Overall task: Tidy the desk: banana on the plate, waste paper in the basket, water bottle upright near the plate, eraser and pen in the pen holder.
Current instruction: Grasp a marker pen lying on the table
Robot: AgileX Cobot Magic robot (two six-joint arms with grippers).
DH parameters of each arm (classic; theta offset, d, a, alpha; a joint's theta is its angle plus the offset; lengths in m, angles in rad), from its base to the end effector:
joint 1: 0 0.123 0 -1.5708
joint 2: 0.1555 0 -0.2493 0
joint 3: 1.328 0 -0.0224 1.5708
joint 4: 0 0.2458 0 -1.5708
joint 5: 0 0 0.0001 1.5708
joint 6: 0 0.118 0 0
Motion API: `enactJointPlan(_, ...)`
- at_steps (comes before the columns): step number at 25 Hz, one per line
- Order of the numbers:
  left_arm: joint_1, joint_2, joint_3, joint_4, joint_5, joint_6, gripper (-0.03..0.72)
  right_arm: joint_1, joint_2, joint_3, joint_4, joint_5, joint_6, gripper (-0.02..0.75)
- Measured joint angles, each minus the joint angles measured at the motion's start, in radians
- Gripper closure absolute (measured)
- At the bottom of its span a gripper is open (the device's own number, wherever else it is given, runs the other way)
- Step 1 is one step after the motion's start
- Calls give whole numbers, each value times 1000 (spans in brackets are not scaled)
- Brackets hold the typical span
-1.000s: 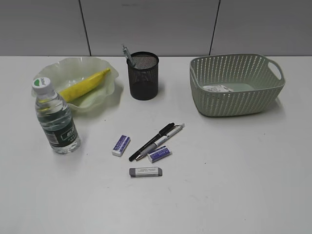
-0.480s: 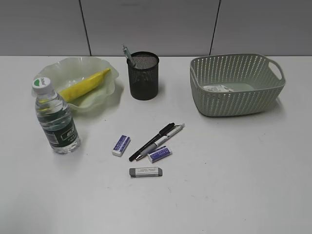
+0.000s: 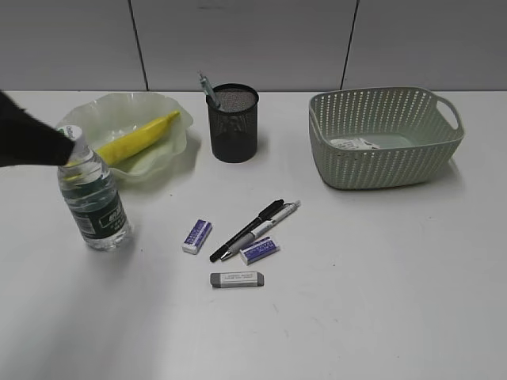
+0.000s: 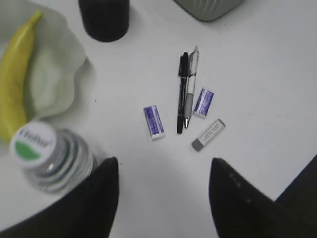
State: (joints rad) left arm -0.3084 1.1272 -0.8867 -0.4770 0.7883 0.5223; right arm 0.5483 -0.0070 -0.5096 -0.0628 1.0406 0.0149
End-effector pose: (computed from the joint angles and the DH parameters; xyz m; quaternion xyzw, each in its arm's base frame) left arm 0.2230 -0.1114 0.2604 0.2754 0.8884 -0.1776 0.3215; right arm 0.0458 0.0205 0.2681 -0.2211 0.8136 0.1191 0.5245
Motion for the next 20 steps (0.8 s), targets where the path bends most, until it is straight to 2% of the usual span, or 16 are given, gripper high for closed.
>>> enactJointPlan(4,-143,187,-113,60,-66,8,253,0,0,0,0,0,0,472)
enactJointPlan(7,-220,334,-193,90,-93,4,253,0,0,0,0,0,0,472)
enactJointPlan(15,-315,730,-454,123,-74,-36,253,0,0,0,0,0,-1,472)
enactJointPlan(20,-350,912,-625,304,-2,-150,253,0,0,0,0,0,-1,472)
